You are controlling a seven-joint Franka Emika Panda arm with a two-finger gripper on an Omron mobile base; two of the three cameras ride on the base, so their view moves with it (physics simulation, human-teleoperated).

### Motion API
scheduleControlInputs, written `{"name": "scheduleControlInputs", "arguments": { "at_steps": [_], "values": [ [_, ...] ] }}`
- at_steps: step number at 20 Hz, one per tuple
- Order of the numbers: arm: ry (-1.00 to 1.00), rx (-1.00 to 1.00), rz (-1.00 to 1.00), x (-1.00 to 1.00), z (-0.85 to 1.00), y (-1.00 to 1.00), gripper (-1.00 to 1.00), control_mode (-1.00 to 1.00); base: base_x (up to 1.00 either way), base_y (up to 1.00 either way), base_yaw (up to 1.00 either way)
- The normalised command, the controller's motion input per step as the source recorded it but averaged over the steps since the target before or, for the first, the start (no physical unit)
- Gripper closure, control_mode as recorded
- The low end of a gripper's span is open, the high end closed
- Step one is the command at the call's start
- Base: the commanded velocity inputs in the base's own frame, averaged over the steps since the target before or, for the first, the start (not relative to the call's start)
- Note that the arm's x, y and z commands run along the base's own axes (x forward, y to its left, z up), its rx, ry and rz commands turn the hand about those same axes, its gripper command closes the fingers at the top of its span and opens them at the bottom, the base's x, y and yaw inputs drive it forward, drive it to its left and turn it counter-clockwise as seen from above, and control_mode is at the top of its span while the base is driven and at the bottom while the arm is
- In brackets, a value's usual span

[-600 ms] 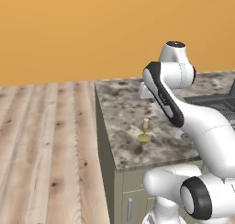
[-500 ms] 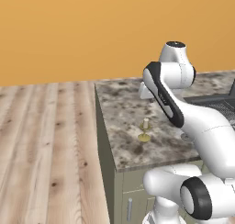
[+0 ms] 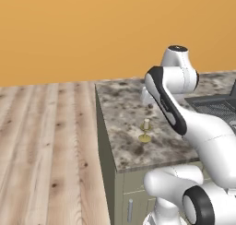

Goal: Pick the candle and candle from the dining table and place them in the open cabinet. Close the cabinet after placing the objects.

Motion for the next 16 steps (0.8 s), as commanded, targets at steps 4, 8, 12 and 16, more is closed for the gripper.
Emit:
{"name": "scheduleControlInputs", "arguments": {
  "at_steps": [4, 8, 12, 16],
  "values": [
    [0.01, -0.01, 0.00, -0.05, -0.17, 0.00, -1.00, -1.00, 0.00, 0.00, 0.00],
    [0.00, 0.00, 0.00, 0.03, -0.09, 0.00, -1.00, -1.00, 0.00, 0.00, 0.00],
    [0.00, 0.00, 0.01, 0.13, -0.23, 0.00, -1.00, -1.00, 0.00, 0.00, 0.00],
    [0.00, 0.00, 0.00, 0.03, -0.31, 0.00, -1.00, -1.00, 0.00, 0.00, 0.00]
  ]
}}
